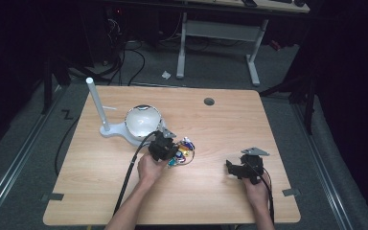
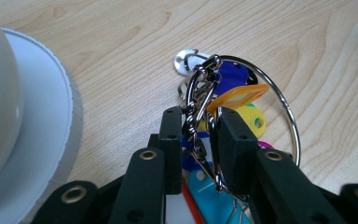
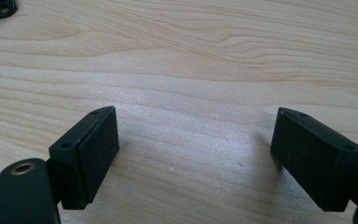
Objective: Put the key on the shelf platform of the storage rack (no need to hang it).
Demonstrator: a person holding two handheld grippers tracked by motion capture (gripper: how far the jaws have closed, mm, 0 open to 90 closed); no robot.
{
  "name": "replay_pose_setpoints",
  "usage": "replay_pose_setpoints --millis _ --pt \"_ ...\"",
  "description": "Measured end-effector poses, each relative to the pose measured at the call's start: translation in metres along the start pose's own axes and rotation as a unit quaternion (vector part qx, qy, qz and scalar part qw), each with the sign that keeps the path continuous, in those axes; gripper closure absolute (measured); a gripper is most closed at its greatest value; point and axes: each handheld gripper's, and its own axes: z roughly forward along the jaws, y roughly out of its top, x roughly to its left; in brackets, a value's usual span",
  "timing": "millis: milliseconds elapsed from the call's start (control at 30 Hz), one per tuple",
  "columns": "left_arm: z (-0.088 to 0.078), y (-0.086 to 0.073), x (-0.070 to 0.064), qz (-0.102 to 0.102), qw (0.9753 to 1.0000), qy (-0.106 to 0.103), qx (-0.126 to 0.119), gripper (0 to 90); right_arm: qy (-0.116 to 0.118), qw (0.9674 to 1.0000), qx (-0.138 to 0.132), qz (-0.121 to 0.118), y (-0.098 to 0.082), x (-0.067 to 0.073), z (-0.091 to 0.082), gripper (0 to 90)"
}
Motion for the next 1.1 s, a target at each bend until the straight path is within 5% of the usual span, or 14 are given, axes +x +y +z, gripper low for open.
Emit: replay_pose_setpoints --millis 1100 --pt "-0.069 0.009 0.004 0.01 0.9981 0.0 -0.062 73.5 0.0 1.0 0.0 0.0 0.0 0.0 0.0 15.2"
